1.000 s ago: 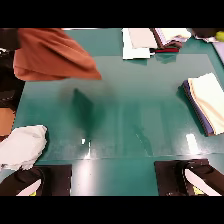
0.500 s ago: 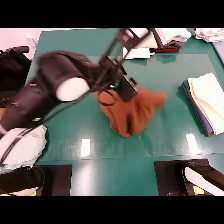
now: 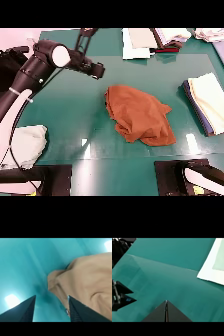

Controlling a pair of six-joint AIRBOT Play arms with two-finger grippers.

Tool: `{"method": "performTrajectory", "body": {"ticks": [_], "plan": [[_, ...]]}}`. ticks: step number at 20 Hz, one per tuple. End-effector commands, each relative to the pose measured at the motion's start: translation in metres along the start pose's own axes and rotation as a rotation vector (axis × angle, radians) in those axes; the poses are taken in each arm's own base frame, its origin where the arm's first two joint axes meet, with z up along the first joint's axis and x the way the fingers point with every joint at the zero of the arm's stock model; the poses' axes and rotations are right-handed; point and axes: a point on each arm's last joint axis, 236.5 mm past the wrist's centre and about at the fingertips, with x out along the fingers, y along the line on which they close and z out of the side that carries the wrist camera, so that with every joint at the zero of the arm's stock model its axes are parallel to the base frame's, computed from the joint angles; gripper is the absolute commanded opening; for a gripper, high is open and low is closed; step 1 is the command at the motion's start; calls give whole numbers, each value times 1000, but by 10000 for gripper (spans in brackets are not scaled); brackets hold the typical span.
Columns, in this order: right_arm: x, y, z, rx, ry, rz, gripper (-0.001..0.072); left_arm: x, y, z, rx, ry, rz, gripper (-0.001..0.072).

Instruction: Fold the shirts.

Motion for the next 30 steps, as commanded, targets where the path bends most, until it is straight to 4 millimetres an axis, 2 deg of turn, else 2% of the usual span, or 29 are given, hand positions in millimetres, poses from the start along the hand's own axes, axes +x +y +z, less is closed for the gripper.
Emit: {"method": "performTrajectory", "body": {"ticks": [1,4,6,9,16,18,21,22,23,24,25,27,30], "plan": [[10,-1,-6,7,24,8,15,45,26,-37,-227,126,-105,489],[11,-3,-7,10,29,4,15,85,9,-80,-232,241,-159,488],[11,-3,-7,10,27,5,15,104,0,-104,-232,291,-163,488],[11,-3,-7,10,28,5,15,119,-17,-119,-195,305,-174,488],[11,-2,-8,10,29,7,15,123,-24,-115,-194,272,-182,477],[11,-2,-8,10,29,8,15,125,-27,-115,-216,267,-195,358],[11,-2,-8,10,30,8,15,127,-27,-114,-230,255,-199,357],[11,-2,-8,10,32,8,16,127,-27,-113,-231,249,-198,306],[11,-2,-10,10,39,9,15,128,-24,-112,-223,245,-190,34],[11,-3,-13,10,52,8,16,127,-19,-111,-220,246,-181,25],[9,-5,-18,15,72,4,15,122,-13,-108,-217,251,-175,25],[4,-16,-35,33,148,-14,15,102,9,-89,-191,231,-140,24],[-5,-51,-77,130,247,-76,16,52,54,-44,-124,107,-23,24]]}}
